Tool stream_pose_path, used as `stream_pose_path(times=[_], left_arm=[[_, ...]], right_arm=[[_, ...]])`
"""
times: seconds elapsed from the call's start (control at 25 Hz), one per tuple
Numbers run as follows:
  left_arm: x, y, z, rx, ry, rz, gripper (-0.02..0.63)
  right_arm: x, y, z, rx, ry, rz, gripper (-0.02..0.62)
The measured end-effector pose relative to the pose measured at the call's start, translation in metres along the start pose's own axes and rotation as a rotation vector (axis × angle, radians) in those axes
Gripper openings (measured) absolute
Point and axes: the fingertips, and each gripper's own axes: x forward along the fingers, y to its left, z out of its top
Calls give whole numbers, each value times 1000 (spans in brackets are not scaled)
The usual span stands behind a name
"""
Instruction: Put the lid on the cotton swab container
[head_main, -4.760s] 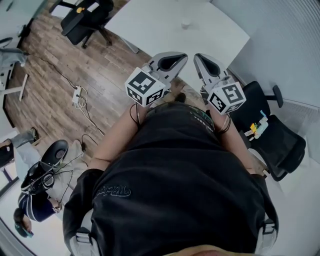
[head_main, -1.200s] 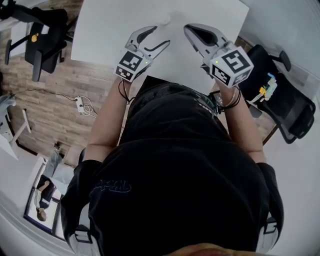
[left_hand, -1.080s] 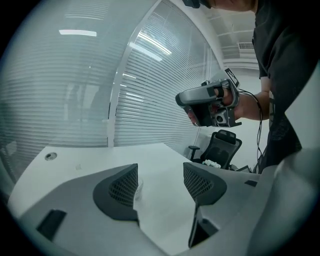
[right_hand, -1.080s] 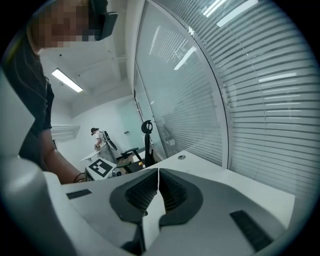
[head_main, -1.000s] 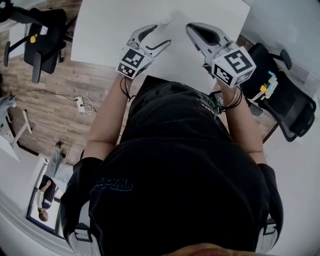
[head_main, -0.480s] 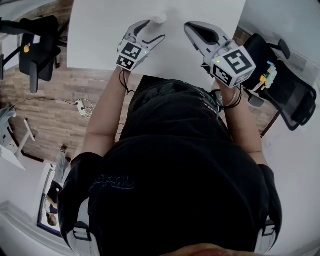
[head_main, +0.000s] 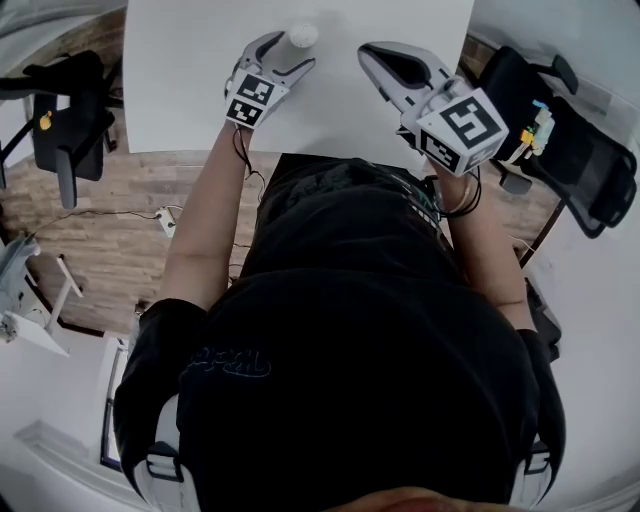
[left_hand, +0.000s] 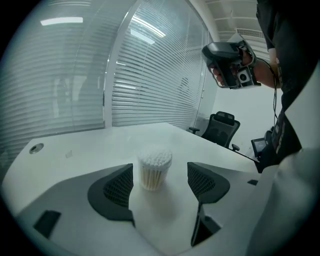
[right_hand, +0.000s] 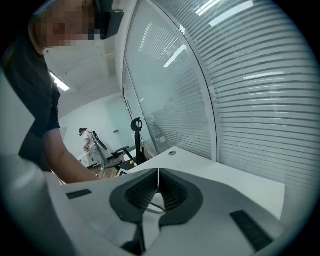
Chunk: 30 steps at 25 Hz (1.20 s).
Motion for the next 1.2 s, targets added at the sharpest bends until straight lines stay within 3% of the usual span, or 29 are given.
stream_pose_path(times=[0.48,0.72,0.84,1.2], left_arm=[[35,9,-21,116,92,31,336],[39,9,-23,166,98,80,316],[42,12,-22,174,103,109,267],[46,9,-22,195,105,120,255]], right_arm=[[-7,-9,-8,27,4,-26,23],[-8,-11,-12,39,4,-21,23],[-8,-13,-13,43,4,-16,23],[-14,-16,-16,44,0,-5,23]])
